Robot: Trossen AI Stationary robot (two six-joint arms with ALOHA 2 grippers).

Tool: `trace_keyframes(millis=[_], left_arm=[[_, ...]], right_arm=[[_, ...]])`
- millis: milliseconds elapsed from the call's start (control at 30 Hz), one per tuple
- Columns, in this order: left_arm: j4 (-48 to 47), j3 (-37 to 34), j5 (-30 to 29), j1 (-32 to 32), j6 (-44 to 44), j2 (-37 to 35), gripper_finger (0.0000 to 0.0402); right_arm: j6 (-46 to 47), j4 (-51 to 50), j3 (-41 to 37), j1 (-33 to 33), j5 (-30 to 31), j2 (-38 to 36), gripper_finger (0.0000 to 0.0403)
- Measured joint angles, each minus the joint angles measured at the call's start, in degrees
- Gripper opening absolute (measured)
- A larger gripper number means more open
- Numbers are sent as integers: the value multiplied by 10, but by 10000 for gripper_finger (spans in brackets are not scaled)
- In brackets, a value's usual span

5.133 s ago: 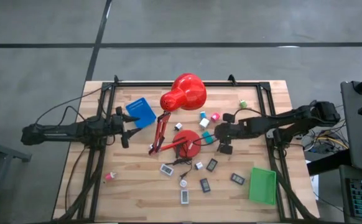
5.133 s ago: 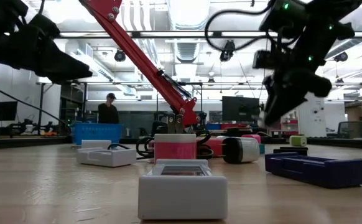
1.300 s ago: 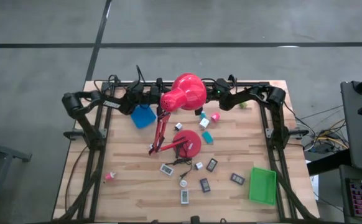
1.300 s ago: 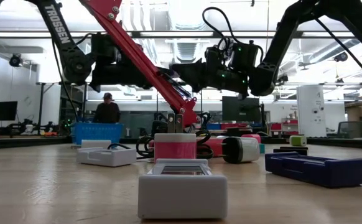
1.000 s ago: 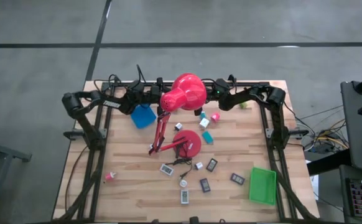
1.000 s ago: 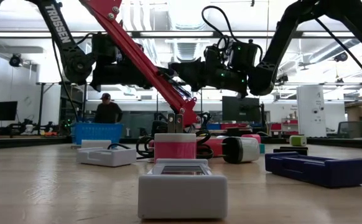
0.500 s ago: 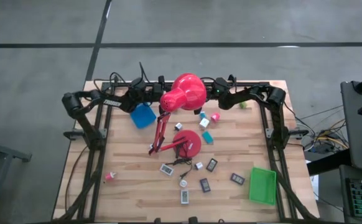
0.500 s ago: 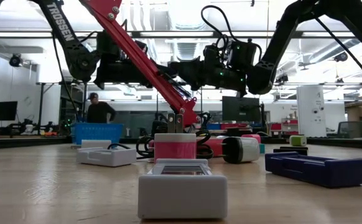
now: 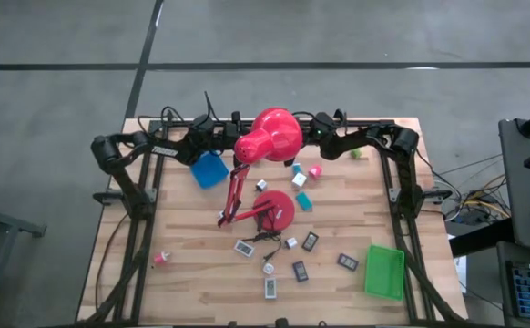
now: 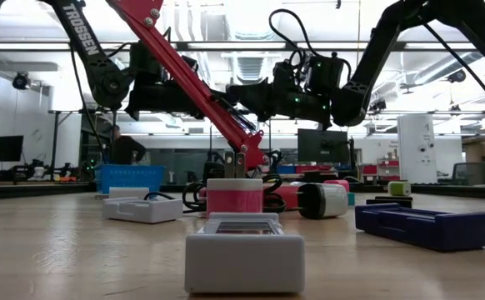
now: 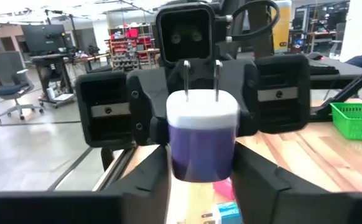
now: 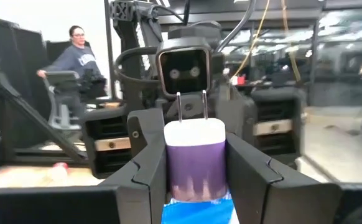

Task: Pick & Place Office items
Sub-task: Put the purple charger adapter into the blue bin

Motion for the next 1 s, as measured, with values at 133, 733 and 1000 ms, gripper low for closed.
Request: trace_keyframes(millis=[133, 733, 1000], left_arm=[[0, 1, -2, -4, 13, 0, 124], [5, 1, -6, -5, 20, 0, 124], [9, 8, 9, -10, 9, 0, 125]], right_arm=[[3, 0, 0, 0, -4, -1, 121], [11, -5, -1, 3, -8, -1, 121], [10, -4, -1, 4, -8, -1, 121]])
